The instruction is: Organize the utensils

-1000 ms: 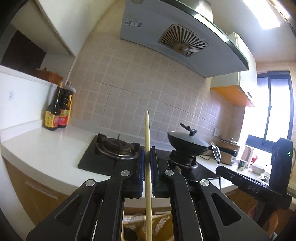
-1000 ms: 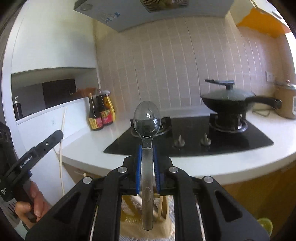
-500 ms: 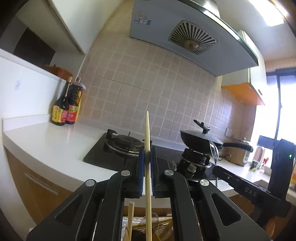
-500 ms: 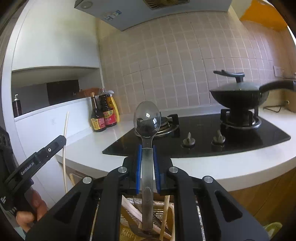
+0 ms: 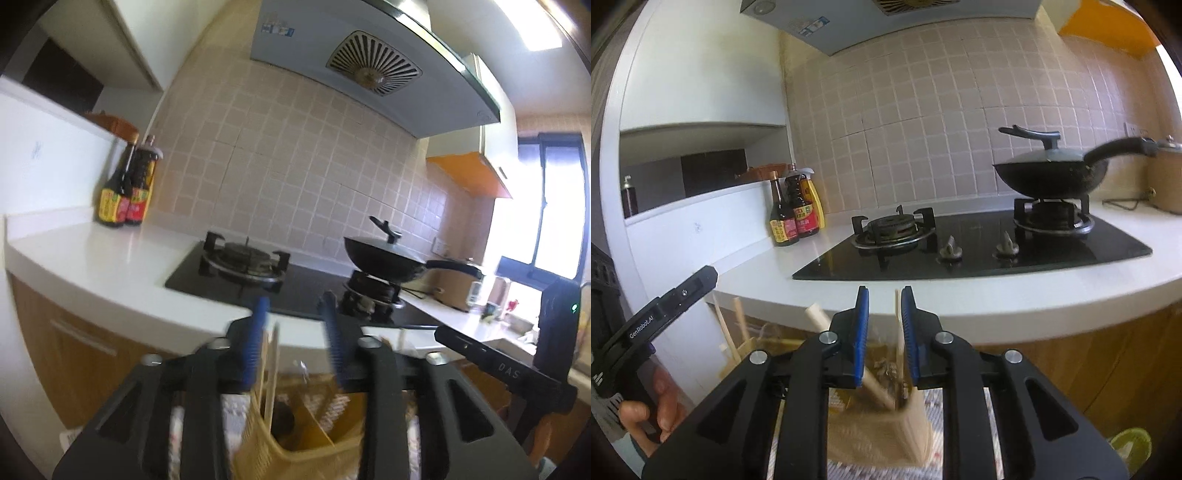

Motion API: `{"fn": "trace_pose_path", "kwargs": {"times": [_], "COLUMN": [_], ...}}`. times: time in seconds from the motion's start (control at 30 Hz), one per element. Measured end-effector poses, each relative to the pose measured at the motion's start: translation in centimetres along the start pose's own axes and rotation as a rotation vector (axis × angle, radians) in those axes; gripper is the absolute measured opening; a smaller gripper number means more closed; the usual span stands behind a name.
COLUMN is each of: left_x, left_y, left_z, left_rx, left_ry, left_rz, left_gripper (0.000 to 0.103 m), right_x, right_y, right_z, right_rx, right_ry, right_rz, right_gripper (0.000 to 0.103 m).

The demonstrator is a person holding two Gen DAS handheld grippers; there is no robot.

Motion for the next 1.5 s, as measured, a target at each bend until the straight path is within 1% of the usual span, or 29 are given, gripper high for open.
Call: {"fn": "trace_pose_path", "kwargs": {"times": [0.03,0.07,0.1,0.13,0.17,0.2,0.23,0.27,0.3,0.4,0.43,0.5,0.6,0.63,0.67,0.73,0.77,0.8,0.83,0.93,1.0,1.1,1.13,1.23,1.3,1.37,1.4,1.47,1.5], "left_x": [0.1,0.2,0.5,0.8,1.2,1.5,2.2,2.9,3.4,4.9,5.4,6.7,8.5,8.9,9.5,10.1,10.3,10.6,10.9,11.2,11.2,11.0,11.0,11.2,11.5,12.0,12.3,12.4,12.5], "left_y": [-0.8,-1.5,-2.4,-2.9,-3.6,-4.0,-4.5,-5.0,-5.5,-7.2,-7.5,-8.1,-8.6,-8.7,-8.8,-9.2,-9.3,-9.3,-9.4,-9.6,-9.6,-10.1,-10.4,-11.3,-11.7,-12.0,-12.0,-12.3,-12.4], "left_z": [-0.3,-0.5,-0.6,-0.5,-0.4,-0.3,0.1,0.5,0.7,0.2,-0.1,-0.8,-1.1,-1.1,-0.9,-0.6,-0.5,-0.5,-0.5,-0.3,-0.1,0.2,0.2,0.2,0.3,0.6,0.9,1.3,1.6], "left_rx": [-0.004,-0.012,-0.015,-0.014,-0.012,-0.007,0.009,0.03,0.031,-0.006,-0.018,-0.06,-0.169,-0.192,-0.225,-0.264,-0.283,-0.305,-0.319,-0.342,-0.333,-0.323,-0.325,-0.332,-0.333,-0.356,-0.364,-0.368,-0.363], "left_ry": [-0.015,-0.026,-0.024,-0.018,-0.012,-0.007,0.007,0.022,0.029,0.013,-0.004,-0.024,0.021,0.039,0.067,0.097,0.111,0.122,0.127,0.152,0.157,0.154,0.153,0.154,0.157,0.191,0.226,0.262,0.27], "left_rz": [0.004,0.012,0.007,-0.005,-0.019,-0.031,-0.062,-0.096,-0.107,-0.103,-0.105,-0.114,-0.097,-0.087,-0.071,-0.048,-0.038,-0.028,-0.022,-0.017,-0.024,-0.033,-0.03,-0.023,-0.027,-0.021,-0.018,-0.005,0.003], "left_gripper": [0.062,0.063,0.063,0.063,0.063,0.063,0.066,0.066,0.067,0.077,0.078,0.078,0.078,0.078,0.078,0.079,0.08,0.081,0.082,0.083,0.084,0.085,0.087,0.089,0.09,0.09,0.09,0.091,0.094], "right_x": [0.3,0.7,1.2,1.8,2.4,2.9,3.3,3.8,4.5,6.0,6.5,7.6,8.8,9.2,9.6,10.4,10.8,11.2,11.5,11.8,11.7,11.6,11.6,11.9,12.3,12.7,13.0,13.1,13.1], "right_y": [-0.6,-1.2,-2.0,-2.6,-3.1,-3.6,-3.9,-4.2,-4.6,-5.5,-5.8,-6.1,-6.1,-6.0,-5.8,-5.5,-5.5,-5.4,-5.3,-5.3,-5.8,-6.5,-6.8,-7.6,-8.2,-8.8,-9.1,-9.0,-8.9], "right_z": [-0.2,-0.5,-0.8,-1.3,-1.8,-2.1,-2.4,-2.8,-3.3,-4.3,-4.5,-4.5,-3.6,-3.3,-3.1,-2.4,-2.2,-2.1,-2.0,-2.1,-2.4,-3.3,-3.6,-4.6,-5.6,-6.2,-6.4,-6.4,-6.4], "right_rx": [-0.003,-0.004,-0.006,-0.011,-0.012,-0.006,-0.004,-0.009,-0.01,0.028,0.042,0.067,0.132,0.139,0.113,0.112,0.114,0.114,0.11,0.111,0.124,0.149,0.161,0.195,0.252,0.297,0.324,0.327,0.318], "right_ry": [0.006,0.01,0.015,0.019,0.025,0.031,0.037,0.044,0.05,0.026,0.022,0.033,0.049,0.068,0.088,0.126,0.134,0.137,0.137,0.131,0.114,0.082,0.069,0.024,-0.032,-0.081,-0.098,-0.095,-0.088], "right_rz": [-0.003,-0.007,-0.013,-0.021,-0.028,-0.032,-0.037,-0.047,-0.057,-0.066,-0.069,-0.068,-0.037,-0.034,-0.032,-0.043,-0.048,-0.055,-0.067,-0.084,-0.073,-0.056,-0.052,-0.045,-0.042,-0.021,-0.008,-0.011,-0.008], "right_gripper": [0.016,0.021,0.027,0.031,0.042,0.049,0.049,0.049,0.049,0.049,0.049,0.05,0.05,0.05,0.05,0.058,0.063,0.066,0.066,0.067,0.072,0.077,0.078,0.084,0.093,0.094,0.094,0.094,0.094]}}
Point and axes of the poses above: each gripper's, at about its wrist camera, not at the fingertips, and y roughly the way its jaws point, z to its right, x to its underside, the point moved 7 cm from there along y, roughly the way its jaws point, and after that the axes turned 10 degrees about -x, right-handed, at the moved point
